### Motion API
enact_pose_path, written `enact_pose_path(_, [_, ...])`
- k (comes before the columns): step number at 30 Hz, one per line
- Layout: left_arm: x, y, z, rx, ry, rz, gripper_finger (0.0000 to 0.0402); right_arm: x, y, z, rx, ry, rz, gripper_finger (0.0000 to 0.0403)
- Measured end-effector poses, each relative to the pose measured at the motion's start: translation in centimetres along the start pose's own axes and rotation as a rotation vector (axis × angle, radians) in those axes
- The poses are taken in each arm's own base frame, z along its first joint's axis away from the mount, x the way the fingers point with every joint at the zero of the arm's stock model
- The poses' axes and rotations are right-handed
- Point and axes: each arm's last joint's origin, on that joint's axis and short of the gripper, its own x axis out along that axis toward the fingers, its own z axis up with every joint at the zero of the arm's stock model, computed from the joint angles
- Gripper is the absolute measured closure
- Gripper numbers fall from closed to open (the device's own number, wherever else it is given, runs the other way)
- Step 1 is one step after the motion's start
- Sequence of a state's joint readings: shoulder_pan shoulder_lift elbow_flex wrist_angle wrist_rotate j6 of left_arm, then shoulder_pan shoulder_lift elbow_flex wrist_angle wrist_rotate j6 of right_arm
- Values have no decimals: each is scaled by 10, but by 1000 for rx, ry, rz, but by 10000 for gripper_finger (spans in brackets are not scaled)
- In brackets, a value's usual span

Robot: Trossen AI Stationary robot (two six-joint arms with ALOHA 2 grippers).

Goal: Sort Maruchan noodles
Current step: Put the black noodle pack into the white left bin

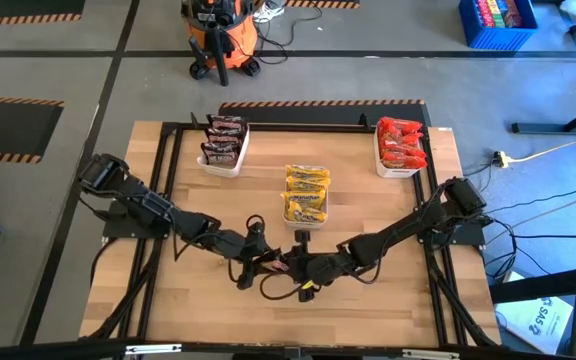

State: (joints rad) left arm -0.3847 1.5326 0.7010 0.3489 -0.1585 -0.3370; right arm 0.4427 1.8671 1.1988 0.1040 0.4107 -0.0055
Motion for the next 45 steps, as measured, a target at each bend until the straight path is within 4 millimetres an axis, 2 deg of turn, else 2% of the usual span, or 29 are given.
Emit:
enact_pose_path(6, [0,0,0,11,-1,5,227,0,0,0,-9,4,1,265])
enact_pose_path(12, [0,0,0,17,-3,7,237,-5,-1,2,-51,17,2,213])
enact_pose_path(16, [0,0,0,28,-5,5,238,-27,-5,9,-28,109,4,194])
enact_pose_path(20, [0,0,0,66,-6,5,238,-59,-2,11,20,220,8,194])
enact_pose_path(22, [0,-2,1,95,-18,-1,238,-72,5,4,31,252,10,198])
enact_pose_path(25, [0,-7,6,148,-92,-31,239,-81,18,-17,45,267,-14,203])
enact_pose_path(29, [3,-16,11,213,-194,-71,239,-78,31,-53,117,210,-13,209])
enact_pose_path(33, [7,-20,14,253,-300,-89,239,-74,32,-80,195,83,19,210])
enact_pose_path(37, [18,-19,16,263,-414,-184,239,-73,28,-88,193,-47,43,210])
enact_pose_path(45, [36,-10,8,240,-570,-170,239,-76,29,-80,204,-177,96,210])
